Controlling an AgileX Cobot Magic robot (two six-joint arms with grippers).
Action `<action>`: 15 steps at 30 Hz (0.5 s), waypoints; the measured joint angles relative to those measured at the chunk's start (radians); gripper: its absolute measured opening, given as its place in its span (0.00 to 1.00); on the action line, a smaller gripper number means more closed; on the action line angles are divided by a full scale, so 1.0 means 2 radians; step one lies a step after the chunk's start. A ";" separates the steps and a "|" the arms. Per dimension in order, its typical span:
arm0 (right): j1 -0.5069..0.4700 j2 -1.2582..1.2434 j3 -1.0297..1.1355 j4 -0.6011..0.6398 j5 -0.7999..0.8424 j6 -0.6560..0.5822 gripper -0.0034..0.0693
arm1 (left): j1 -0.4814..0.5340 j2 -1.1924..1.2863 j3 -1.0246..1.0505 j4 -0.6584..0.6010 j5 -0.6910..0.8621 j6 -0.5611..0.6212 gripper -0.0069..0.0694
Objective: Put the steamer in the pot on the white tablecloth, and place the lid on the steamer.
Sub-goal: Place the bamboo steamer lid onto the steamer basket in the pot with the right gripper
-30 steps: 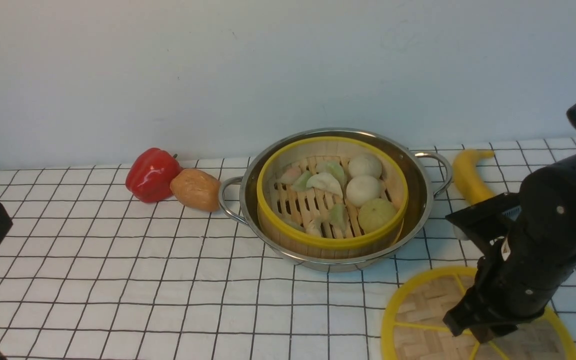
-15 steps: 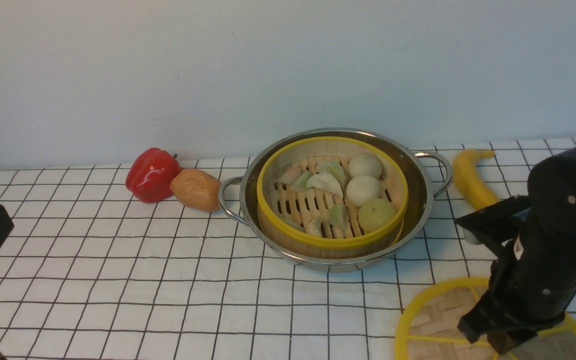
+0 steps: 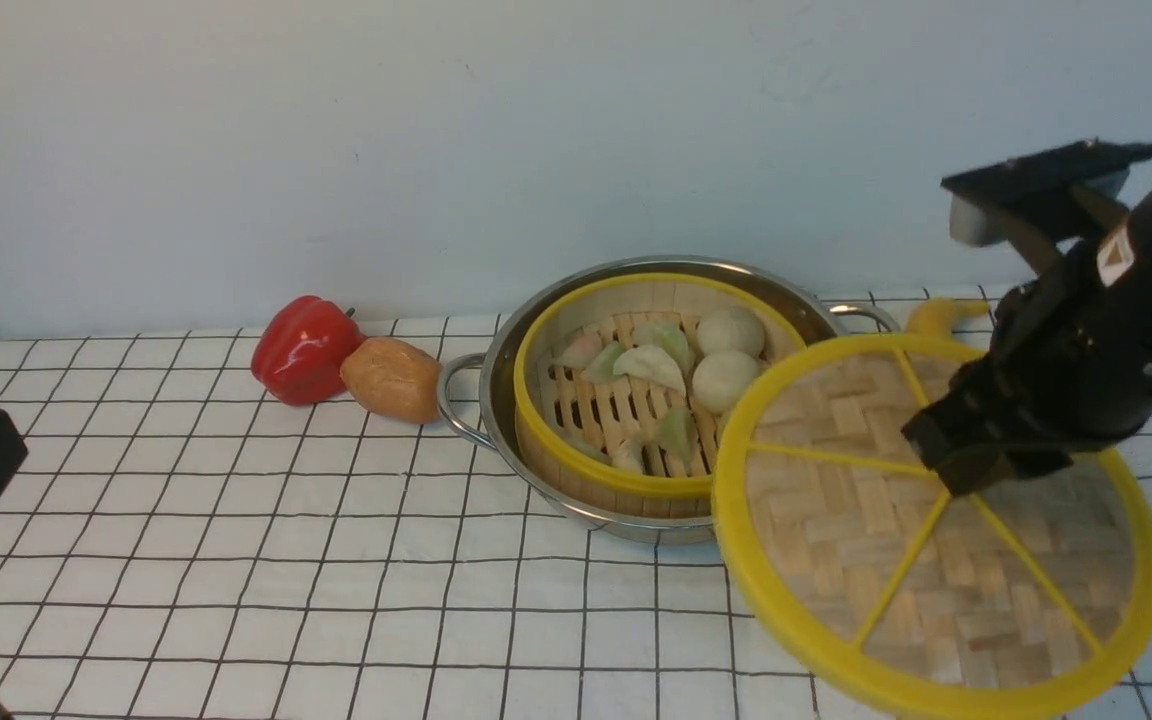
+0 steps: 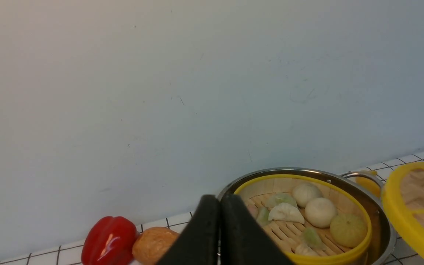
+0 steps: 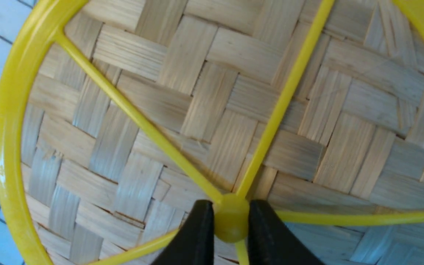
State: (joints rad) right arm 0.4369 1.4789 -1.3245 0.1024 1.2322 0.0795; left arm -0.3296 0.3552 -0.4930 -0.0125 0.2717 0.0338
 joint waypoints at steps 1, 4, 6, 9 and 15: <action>0.000 0.005 -0.010 0.000 0.000 -0.002 0.23 | 0.000 0.000 0.000 0.000 0.000 0.000 0.09; 0.000 0.039 -0.067 0.000 0.002 -0.011 0.23 | 0.000 0.000 0.000 0.000 0.000 0.000 0.09; 0.000 0.069 -0.112 0.000 0.002 -0.015 0.23 | 0.000 0.000 0.000 0.000 0.000 0.000 0.09; 0.000 0.116 -0.171 0.004 0.002 -0.016 0.23 | 0.000 0.000 0.000 0.000 0.000 0.003 0.09; 0.000 0.228 -0.302 0.015 0.002 -0.017 0.23 | 0.000 0.000 0.000 0.000 0.001 0.005 0.09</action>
State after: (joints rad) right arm 0.4369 1.9351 -1.9286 0.1322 1.2353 0.0462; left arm -0.3296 0.3552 -0.4930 -0.0125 0.2729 0.0447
